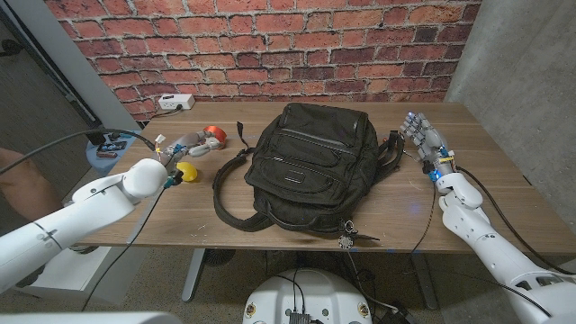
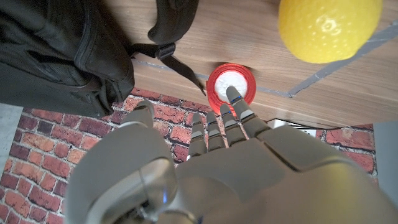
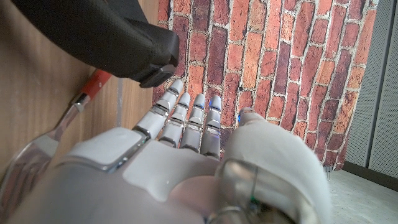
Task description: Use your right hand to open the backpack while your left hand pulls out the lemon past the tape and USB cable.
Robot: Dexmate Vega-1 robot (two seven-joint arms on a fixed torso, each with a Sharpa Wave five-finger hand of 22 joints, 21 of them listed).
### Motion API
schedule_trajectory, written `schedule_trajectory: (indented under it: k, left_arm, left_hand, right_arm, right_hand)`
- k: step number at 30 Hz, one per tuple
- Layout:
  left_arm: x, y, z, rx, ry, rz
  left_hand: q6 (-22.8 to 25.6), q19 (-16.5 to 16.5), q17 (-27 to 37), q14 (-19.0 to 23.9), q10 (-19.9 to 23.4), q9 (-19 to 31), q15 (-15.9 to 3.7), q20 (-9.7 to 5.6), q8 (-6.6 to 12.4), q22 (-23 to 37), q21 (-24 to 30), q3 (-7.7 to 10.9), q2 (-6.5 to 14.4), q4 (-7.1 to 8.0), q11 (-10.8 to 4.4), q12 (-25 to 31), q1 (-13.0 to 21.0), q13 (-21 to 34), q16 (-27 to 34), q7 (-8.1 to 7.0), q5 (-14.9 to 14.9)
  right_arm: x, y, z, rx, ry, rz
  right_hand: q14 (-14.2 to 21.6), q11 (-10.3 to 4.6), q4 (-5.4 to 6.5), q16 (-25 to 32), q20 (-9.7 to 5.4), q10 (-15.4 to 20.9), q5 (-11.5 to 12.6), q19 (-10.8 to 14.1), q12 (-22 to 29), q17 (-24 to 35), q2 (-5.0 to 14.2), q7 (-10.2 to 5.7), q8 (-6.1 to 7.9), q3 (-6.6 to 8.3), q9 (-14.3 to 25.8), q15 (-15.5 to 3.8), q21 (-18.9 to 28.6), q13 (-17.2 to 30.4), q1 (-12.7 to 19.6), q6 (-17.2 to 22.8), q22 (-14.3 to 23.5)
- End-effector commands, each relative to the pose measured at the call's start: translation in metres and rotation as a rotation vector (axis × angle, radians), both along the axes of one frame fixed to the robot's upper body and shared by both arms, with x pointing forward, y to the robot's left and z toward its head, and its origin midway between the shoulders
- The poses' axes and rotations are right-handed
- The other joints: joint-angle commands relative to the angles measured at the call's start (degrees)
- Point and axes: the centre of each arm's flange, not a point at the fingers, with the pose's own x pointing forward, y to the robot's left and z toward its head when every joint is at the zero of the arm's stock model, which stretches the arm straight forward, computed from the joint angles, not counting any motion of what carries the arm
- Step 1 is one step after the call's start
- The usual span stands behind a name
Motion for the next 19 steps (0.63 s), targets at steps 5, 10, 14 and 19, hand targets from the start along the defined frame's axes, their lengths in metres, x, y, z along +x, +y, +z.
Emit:
schedule_trajectory:
  k: [5, 10, 14, 19]
  left_arm:
    - [0.003, -0.009, 0.005, -0.115, -0.045, -0.095]
    - [0.008, -0.011, 0.006, -0.146, -0.06, -0.102]
    - [0.012, -0.014, 0.008, -0.181, -0.074, -0.121]
    - [0.019, -0.016, 0.009, -0.266, -0.117, -0.161]
  left_hand:
    - [-0.52, -0.4, -0.48, -0.25, -0.05, -0.31, 0.46, 0.29, 0.22, 0.19, -0.4, 0.33, 0.35, 0.54, 0.35, -0.76, -1.29, -0.56, 0.23, 0.34, -0.18]
    - [-0.88, -0.68, -0.74, -0.82, -0.4, -0.47, 0.63, 0.25, 0.24, 0.19, -0.66, 0.47, 0.61, 0.78, 0.7, -1.12, -1.77, -0.9, 0.11, 0.65, -0.24]
    - [-1.36, -1.45, -1.2, -2.2, -1.21, -0.72, 1.29, 0.42, 0.27, 0.15, -1.23, 0.78, 0.9, 1.03, 1.0, -1.75, -2.4, -1.45, -0.21, 0.64, -0.32]
    - [-1.55, -1.55, -1.42, -2.81, -1.71, -0.83, 1.37, 0.46, 0.32, 0.13, -1.42, 0.96, 1.14, 1.28, 0.97, -2.08, -2.81, -1.74, -0.27, 0.63, -0.39]
  right_arm:
    - [-0.009, 0.0, 0.002, -0.013, 0.007, -0.011]
    - [-0.009, 0.0, 0.004, -0.013, 0.01, -0.014]
    - [-0.008, 0.0, 0.005, -0.014, 0.018, -0.017]
    - [-0.003, 0.003, 0.007, -0.018, 0.03, -0.016]
  right_hand:
    - [-0.49, -0.09, -0.03, 0.22, -4.52, -0.27, -0.05, -0.47, 0.1, -0.04, 0.07, -0.18, 0.09, 0.55, -0.02, -4.35, -0.19, -0.03, -0.65, -0.17, -0.07]
    - [-0.54, -0.16, -0.06, 0.25, -4.53, -0.29, -0.04, -0.51, 0.12, -0.1, 0.14, -0.21, 0.07, 0.65, -0.03, -4.38, -0.2, -0.12, -0.71, -0.24, -0.08]
    - [-0.62, -0.24, -0.02, 0.27, -4.53, -0.3, -0.04, -0.53, 0.13, -0.14, 0.21, -0.16, 0.05, 0.72, -0.04, -4.4, -0.2, -0.21, -0.83, -0.3, -0.08]
    - [-0.66, -0.18, -0.06, 0.29, -4.53, -0.36, -0.04, -0.55, 0.14, -0.21, 0.23, -0.17, 0.06, 0.82, -0.05, -4.34, -0.2, -0.3, -0.87, -0.31, -0.09]
